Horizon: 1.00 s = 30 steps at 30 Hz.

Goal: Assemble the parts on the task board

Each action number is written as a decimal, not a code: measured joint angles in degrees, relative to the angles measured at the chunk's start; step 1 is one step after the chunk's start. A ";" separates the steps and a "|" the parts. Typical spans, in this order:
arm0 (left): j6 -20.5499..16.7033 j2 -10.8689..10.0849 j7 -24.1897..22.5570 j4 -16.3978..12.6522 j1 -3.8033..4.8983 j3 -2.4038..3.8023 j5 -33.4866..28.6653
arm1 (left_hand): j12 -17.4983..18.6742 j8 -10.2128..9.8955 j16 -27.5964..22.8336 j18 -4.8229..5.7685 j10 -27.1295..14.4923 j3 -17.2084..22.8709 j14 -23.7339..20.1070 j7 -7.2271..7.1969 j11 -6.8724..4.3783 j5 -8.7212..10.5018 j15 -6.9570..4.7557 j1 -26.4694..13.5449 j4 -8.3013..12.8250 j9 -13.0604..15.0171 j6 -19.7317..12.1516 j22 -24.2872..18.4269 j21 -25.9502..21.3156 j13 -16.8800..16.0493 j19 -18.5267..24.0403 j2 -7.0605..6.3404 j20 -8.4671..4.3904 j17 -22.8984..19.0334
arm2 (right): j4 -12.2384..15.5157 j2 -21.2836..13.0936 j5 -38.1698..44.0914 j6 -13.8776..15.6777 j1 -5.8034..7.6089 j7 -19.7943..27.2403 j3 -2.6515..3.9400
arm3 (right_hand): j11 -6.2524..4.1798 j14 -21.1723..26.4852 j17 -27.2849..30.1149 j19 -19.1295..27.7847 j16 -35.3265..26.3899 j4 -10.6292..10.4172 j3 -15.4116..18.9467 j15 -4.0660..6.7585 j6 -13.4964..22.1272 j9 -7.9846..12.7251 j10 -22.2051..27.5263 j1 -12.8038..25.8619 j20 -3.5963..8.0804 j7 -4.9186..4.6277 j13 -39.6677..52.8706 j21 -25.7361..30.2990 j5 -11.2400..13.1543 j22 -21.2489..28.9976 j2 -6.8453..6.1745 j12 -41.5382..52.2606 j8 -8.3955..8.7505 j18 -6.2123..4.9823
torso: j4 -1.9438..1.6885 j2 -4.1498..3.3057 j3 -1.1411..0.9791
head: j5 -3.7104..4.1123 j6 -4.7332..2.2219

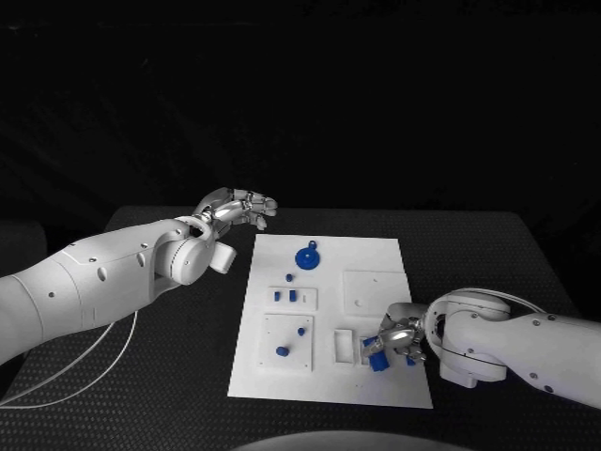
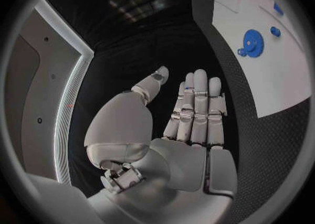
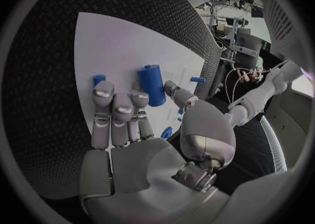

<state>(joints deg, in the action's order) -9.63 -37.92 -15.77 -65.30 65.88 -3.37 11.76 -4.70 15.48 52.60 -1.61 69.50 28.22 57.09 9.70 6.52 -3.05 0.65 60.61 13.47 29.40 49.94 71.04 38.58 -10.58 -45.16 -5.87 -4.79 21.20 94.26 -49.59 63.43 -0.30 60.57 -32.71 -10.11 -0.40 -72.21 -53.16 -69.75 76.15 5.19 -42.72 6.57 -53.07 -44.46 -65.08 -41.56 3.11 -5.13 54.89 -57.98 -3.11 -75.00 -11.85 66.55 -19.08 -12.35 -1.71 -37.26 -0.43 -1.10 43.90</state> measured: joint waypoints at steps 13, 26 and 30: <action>0.01 0.00 0.05 0.03 0.00 0.00 0.00 | 0.00 0.00 0.00 -0.01 0.00 0.00 0.00 0.00 0.00 0.00 0.00 0.00 0.00 0.00 0.00 -0.01 0.00 0.00 0.00 0.00 0.00 0.00 | 1.59 -1.38 0.51 1.85 -0.18 0.85 -0.14 | -1.08 -1.10 -1.28 -0.64 -0.87 7.25 -5.04 0.70 -1.28 7.66 -1.10 -1.57 -0.08 1.22 0.80 -0.80 0.12 0.00 4.08 0.00 0.51 0.11 | 0.04 0.03 0.04 | -0.57 0.03; 0.03 0.04 0.10 0.03 0.00 0.00 0.00 | 0.00 0.00 0.00 0.06 0.00 0.00 0.00 0.00 0.00 0.00 0.00 0.00 0.00 0.00 0.00 0.04 0.00 0.00 0.00 0.00 0.00 0.04 | 3.01 -1.68 -4.29 4.27 3.61 0.69 -0.25 | -1.66 -1.46 -2.24 -0.91 -1.43 8.10 -4.47 0.84 -1.29 8.57 -1.68 -0.47 -0.30 1.22 1.35 -1.45 -0.01 0.00 6.72 -0.91 1.18 0.09 | 0.10 0.03 0.09 | -0.54 -0.21; 0.06 0.10 0.14 0.02 0.00 0.00 0.00 | 0.00 0.00 0.01 0.27 0.01 0.00 0.00 0.00 0.00 0.00 0.00 0.00 0.00 0.00 0.00 0.03 0.00 0.00 0.00 0.00 0.00 0.09 | 2.34 0.11 -6.14 4.60 3.58 0.38 -0.32 | -1.65 -1.47 -2.43 -0.76 -1.43 7.93 -3.83 0.84 -1.29 9.07 -1.69 -0.37 -0.46 1.22 1.49 -1.45 -0.01 0.00 6.74 -1.17 1.47 0.08 | 0.04 0.03 0.13 | -0.53 -0.26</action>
<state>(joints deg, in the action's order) -9.57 -37.82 -15.63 -65.28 65.88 -3.37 11.76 -4.70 15.48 52.61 -1.34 69.51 28.22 57.08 9.70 6.52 -3.05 0.65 60.62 13.47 29.40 49.94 71.08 38.59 -10.59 -45.16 -5.88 -4.78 21.29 96.60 -49.48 57.30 4.30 64.15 -32.32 -10.43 -2.05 -73.67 -55.59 -70.51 74.72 13.12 -46.55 7.41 -54.36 -35.38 -66.76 -41.93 2.65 -3.91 56.38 -59.43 -3.12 -75.00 -5.11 65.38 -17.61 -12.28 -1.67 -37.23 -0.30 -1.63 43.64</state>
